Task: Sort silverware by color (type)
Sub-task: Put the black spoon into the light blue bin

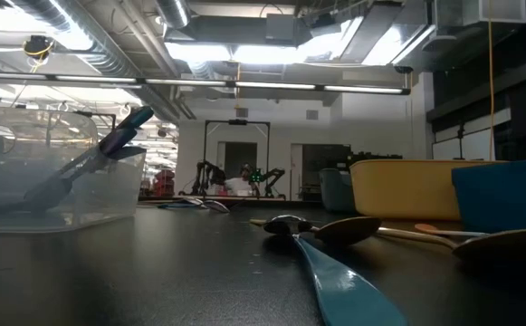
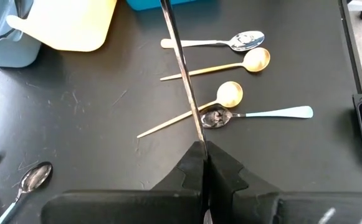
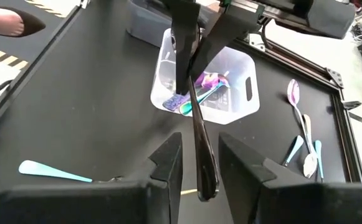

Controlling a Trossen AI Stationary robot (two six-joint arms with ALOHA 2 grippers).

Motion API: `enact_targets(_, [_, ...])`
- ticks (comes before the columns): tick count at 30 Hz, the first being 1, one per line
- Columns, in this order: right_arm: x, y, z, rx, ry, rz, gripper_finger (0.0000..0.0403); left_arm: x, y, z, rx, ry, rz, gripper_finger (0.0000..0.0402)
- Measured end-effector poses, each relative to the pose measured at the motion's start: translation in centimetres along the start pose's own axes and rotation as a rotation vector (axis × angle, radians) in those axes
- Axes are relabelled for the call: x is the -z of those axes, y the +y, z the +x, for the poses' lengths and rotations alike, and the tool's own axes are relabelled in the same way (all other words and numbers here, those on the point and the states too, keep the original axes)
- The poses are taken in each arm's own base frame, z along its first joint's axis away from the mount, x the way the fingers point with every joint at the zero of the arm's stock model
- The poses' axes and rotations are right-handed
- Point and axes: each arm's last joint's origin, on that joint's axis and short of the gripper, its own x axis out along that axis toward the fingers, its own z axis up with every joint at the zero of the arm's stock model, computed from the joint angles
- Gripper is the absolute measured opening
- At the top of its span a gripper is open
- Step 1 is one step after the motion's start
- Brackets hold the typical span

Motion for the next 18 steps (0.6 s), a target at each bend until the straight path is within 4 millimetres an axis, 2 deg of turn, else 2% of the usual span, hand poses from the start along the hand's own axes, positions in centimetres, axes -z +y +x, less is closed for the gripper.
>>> enact_targets(12, [0.5,-0.5,1.6,0.004,0.034,0.011,0.0095,-0.2,0.0,0.0,-0.012,-0.025,-0.008,0.0])
enact_targets(18, [0.5,-0.5,1.7,-0.008,0.035,0.013,0.0095,-0.2,0.0,0.0,-0.015,-0.022,-0.006,0.0])
